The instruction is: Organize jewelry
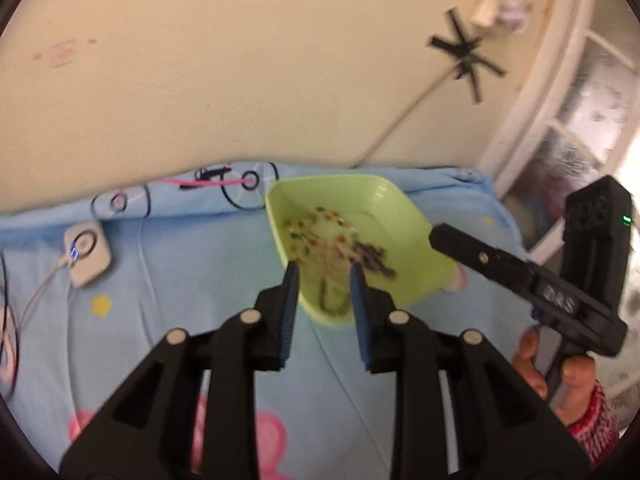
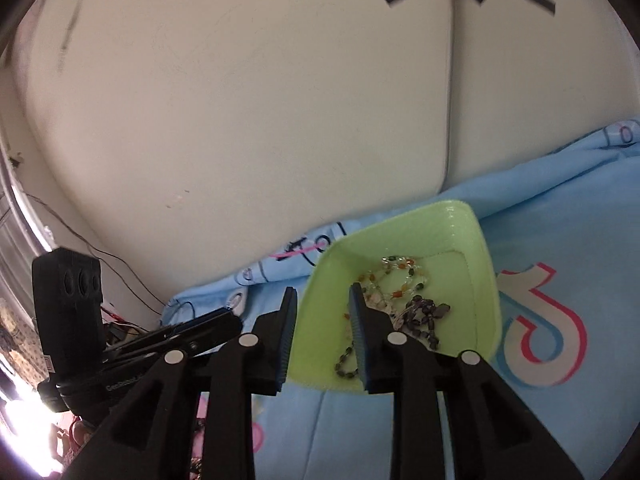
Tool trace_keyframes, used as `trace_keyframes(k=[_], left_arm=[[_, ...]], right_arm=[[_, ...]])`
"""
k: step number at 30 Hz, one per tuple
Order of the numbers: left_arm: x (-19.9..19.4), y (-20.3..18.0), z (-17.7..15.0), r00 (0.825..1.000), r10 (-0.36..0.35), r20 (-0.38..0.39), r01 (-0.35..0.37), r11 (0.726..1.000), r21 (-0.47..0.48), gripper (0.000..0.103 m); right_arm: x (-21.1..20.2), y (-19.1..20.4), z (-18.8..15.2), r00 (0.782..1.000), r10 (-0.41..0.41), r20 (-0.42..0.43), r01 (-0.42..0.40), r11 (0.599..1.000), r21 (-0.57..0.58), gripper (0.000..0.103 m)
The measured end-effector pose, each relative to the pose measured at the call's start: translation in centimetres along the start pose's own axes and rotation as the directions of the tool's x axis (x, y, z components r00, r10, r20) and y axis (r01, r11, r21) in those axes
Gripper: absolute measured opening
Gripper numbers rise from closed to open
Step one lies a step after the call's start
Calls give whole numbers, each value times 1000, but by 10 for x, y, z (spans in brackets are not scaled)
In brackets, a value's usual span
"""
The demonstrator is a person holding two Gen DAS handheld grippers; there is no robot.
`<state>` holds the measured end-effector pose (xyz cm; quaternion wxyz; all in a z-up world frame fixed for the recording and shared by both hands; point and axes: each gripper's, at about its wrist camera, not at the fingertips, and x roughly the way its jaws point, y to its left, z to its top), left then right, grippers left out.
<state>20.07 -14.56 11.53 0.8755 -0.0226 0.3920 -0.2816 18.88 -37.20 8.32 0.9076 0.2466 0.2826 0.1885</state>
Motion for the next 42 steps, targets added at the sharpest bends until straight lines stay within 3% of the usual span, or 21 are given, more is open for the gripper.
trace_keyframes(k=[3, 7, 12, 16, 18, 26, 42], left_arm=[[-32, -17, -50, 999, 16, 31, -17, 998, 56, 24], [-42, -27, -112, 1000, -8, -13, 9, 998, 61, 24], [-36, -28, -155, 998, 32, -53, -26, 994, 110, 24], [-30, -28, -166, 998, 38, -59, -30, 991, 130, 24], [-28, -27, -170, 997, 26, -74, -16, 992, 128, 24], [-31, -23, -169, 999, -16, -48, 21, 994, 109, 24], [-34, -27, -171, 999, -18, -33, 22, 990, 137, 24]], right_arm=[[-24, 5, -29, 1000, 19, 0, -19, 999, 49, 2], [-32, 11, -85, 994, -1, -110, 13, 995, 103, 2], [-31, 26, -142, 979, 3, -205, 24, 992, 127, 2], [-35, 37, -155, 982, -62, -178, 74, 995, 63, 2], [-42, 38, -157, 988, -89, -128, 96, 994, 51, 10], [-49, 14, -151, 993, -66, -99, 83, 981, 176, 14], [-46, 17, -150, 992, -76, -103, 93, 981, 169, 14]])
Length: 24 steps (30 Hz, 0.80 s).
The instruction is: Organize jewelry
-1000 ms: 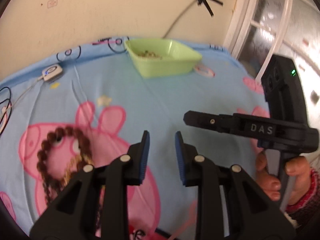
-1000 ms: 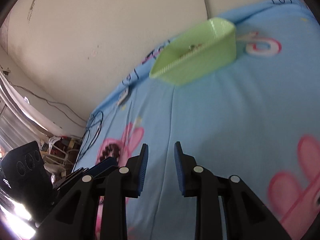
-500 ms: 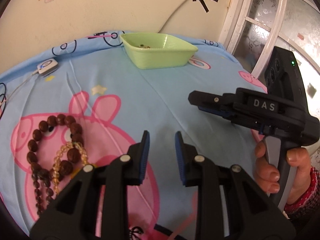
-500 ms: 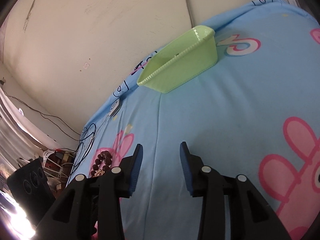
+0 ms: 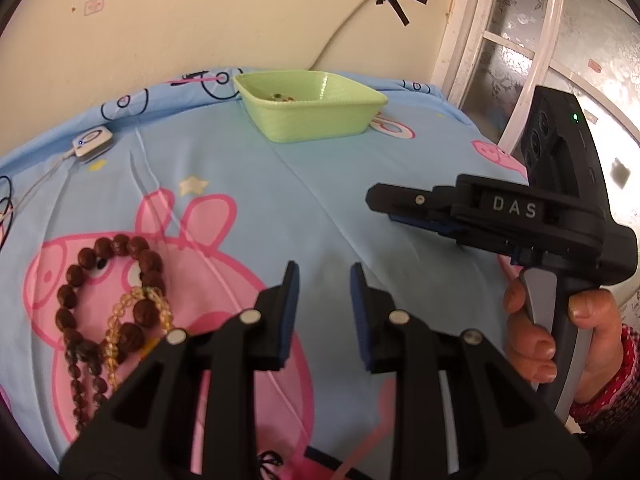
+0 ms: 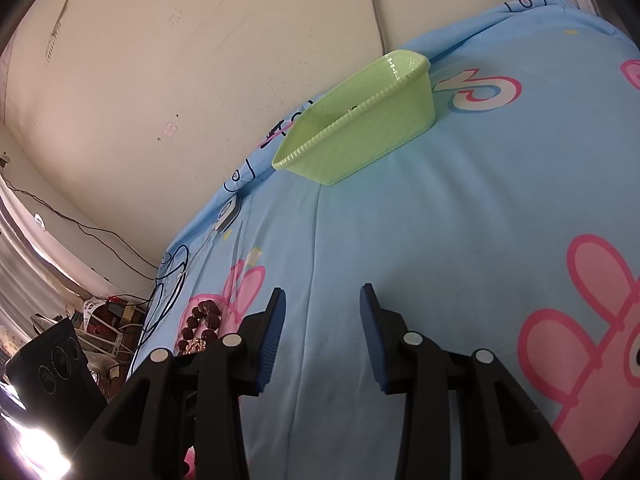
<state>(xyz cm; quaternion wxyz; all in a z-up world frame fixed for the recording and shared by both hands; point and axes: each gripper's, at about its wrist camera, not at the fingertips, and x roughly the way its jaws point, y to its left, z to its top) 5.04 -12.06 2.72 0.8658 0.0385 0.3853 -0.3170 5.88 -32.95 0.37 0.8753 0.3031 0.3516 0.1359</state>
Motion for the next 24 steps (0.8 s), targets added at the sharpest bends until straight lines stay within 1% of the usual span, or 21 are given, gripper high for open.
trace_keyframes(k=[24], left_arm=[[0, 3, 0, 1000, -5, -3, 5, 1000, -8, 25]], right_arm=[[-1, 0, -1, 1000, 0, 0, 0, 1000, 0, 14]])
